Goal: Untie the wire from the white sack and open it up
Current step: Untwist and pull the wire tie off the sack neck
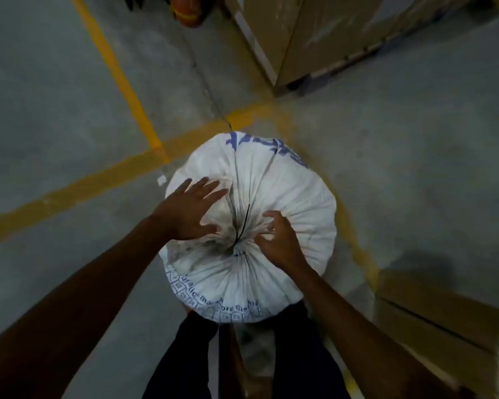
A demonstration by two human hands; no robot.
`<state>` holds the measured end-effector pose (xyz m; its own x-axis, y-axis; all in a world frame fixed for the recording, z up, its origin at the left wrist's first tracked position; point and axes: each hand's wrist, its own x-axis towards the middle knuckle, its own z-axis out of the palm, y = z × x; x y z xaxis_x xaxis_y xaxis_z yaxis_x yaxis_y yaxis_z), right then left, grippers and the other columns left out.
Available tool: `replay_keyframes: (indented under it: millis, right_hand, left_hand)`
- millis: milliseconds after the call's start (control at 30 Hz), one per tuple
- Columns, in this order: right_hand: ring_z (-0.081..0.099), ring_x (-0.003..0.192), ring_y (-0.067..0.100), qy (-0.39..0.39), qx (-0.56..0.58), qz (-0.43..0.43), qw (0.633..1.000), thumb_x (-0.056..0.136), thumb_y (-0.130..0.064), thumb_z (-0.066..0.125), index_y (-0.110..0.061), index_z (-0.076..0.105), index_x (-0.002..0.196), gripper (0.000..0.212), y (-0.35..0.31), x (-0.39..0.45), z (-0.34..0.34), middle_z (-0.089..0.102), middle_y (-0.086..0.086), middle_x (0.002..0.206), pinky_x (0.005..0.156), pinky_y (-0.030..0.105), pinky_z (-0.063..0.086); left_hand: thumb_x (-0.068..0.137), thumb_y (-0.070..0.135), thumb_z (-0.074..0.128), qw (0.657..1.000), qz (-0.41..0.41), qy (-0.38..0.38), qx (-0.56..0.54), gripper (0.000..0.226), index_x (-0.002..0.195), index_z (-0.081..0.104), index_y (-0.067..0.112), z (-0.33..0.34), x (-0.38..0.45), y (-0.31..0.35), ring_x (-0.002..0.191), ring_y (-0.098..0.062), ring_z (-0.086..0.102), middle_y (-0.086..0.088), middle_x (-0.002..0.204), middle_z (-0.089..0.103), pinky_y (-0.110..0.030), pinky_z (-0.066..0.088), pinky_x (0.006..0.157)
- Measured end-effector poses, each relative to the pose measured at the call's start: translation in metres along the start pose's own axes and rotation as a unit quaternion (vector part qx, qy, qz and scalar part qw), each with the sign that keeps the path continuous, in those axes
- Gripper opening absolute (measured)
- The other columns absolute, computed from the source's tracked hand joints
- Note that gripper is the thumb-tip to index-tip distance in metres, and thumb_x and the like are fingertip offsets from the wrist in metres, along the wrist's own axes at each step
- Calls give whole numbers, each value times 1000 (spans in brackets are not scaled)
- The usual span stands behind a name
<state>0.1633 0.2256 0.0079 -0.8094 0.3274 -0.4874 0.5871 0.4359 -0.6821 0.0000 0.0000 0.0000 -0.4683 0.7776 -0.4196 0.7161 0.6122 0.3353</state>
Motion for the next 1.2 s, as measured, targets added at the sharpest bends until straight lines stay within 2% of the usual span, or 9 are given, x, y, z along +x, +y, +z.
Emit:
replay_keyframes:
  millis: [133, 233, 367, 533, 667, 833, 1033, 1133, 1200]
  right_hand:
    - [69, 75, 21, -5, 69, 112, 991, 82, -26, 79, -20, 63, 102, 26, 16, -17, 46, 66, -1, 81, 65, 41, 59]
    - [69, 81, 24, 6, 116, 151, 982, 85, -17, 69, -18, 65, 96, 12, 25, -17, 77, 70, 2, 87, 73, 46, 60]
    - [69, 92, 21, 66, 98, 168, 979, 88, -8, 58, -12, 72, 96, 17, 33, -9, 102, 75, 3, 95, 85, 40, 56]
    - [69, 96, 20, 108, 149, 125, 975, 84, 1, 69, -8, 76, 104, 23, 46, -8, 116, 74, 8, 101, 89, 33, 56]
    - [66, 115, 22, 85, 184, 88, 975, 85, -13, 72, -10, 75, 118, 33, 59, -6, 135, 70, 13, 118, 103, 32, 51]
    - [69, 105, 15, 73, 224, 96, 967, 83, 3, 76, -3, 78, 107, 25, 59, 3, 134, 74, 15, 113, 89, 13, 50]
    - [64, 73, 5, 52, 317, 100, 942, 84, 3, 78, -10, 75, 80, 14, 55, 6, 127, 72, 1, 77, 75, 21, 52]
    - [63, 80, 11, 6, 360, 85, 929, 84, 3, 78, -27, 76, 72, 33, 62, -3, 115, 71, -8, 76, 79, 25, 50]
    - [64, 90, 15, -28, 381, 87, 920, 84, 4, 77, -17, 75, 79, 22, 68, -11, 105, 70, 0, 88, 85, 27, 49]
  left_hand:
    - [84, 78, 46, 997, 65, -3, 48, 98, 164, 23, 27, 41, 15, 1, 160, -29, 6, -5, 173, 13, -48, -5, 126]
    - [86, 73, 52, 994, 92, -14, 58, 93, 163, 27, 26, 64, 24, 0, 160, -29, 8, -5, 172, 19, -56, -2, 127]
    - [84, 83, 39, 989, 121, -44, 67, 92, 159, 37, 29, 77, 29, -7, 156, -35, 24, -9, 167, 33, -65, 7, 124]
    - [84, 83, 45, 984, 161, -28, 64, 86, 157, 31, 40, 93, 36, -19, 157, -36, 22, -10, 169, 27, -67, 6, 122]
    - [84, 78, 52, 984, 167, -31, 46, 81, 154, 37, 41, 97, 43, -29, 157, -37, 21, -9, 169, 27, -68, 5, 121]
    - [86, 63, 68, 985, 157, -55, 34, 76, 153, 44, 38, 100, 47, -33, 160, -31, 8, -1, 172, 18, -65, -3, 123]
    - [89, 52, 70, 989, 142, -41, -19, 67, 151, 48, 39, 106, 37, -27, 160, -30, 9, 1, 172, 19, -64, -3, 122]
    - [91, 48, 70, 990, 130, -49, -21, 64, 150, 49, 39, 106, 32, -24, 160, -26, 8, 5, 172, 17, -65, -3, 123]
    - [92, 47, 70, 990, 123, -60, -28, 64, 151, 48, 40, 104, 30, -21, 160, -24, 6, 7, 172, 15, -64, -4, 123]
